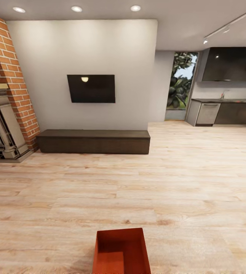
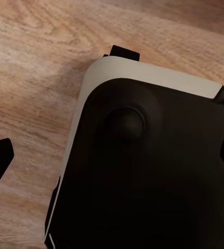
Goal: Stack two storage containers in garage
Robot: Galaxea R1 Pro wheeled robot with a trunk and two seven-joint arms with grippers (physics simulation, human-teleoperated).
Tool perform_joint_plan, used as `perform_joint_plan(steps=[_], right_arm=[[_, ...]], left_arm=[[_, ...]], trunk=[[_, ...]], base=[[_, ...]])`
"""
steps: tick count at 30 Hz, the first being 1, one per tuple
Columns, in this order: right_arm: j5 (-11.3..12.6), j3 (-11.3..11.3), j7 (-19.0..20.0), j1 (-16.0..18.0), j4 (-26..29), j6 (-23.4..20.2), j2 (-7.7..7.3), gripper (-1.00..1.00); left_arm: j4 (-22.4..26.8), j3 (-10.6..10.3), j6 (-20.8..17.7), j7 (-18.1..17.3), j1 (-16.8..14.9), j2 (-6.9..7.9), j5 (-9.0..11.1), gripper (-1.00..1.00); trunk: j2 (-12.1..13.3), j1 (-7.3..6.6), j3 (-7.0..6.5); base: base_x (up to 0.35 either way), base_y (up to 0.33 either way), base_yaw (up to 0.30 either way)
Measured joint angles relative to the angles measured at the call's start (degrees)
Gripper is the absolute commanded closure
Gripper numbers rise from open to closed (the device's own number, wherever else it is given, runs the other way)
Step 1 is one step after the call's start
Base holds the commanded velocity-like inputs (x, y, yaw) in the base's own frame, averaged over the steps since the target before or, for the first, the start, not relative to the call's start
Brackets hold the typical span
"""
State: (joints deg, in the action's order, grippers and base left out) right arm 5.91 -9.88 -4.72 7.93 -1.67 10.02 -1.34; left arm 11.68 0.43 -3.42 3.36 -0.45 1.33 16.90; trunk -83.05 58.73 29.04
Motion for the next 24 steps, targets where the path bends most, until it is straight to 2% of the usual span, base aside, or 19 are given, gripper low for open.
perform_joint_plan(steps=[24], right_arm=[[0.0, 0.0, 0.0, 0.0, 0.0, 0.0, 0.2, -1.0]], left_arm=[[0.0, -0.1, 0.0, 0.0, 0.0, 0.05, -0.2, -1.0]], trunk=[[0.0, 0.0, 2.18]], base=[[0.0, 0.0, 0.0]])
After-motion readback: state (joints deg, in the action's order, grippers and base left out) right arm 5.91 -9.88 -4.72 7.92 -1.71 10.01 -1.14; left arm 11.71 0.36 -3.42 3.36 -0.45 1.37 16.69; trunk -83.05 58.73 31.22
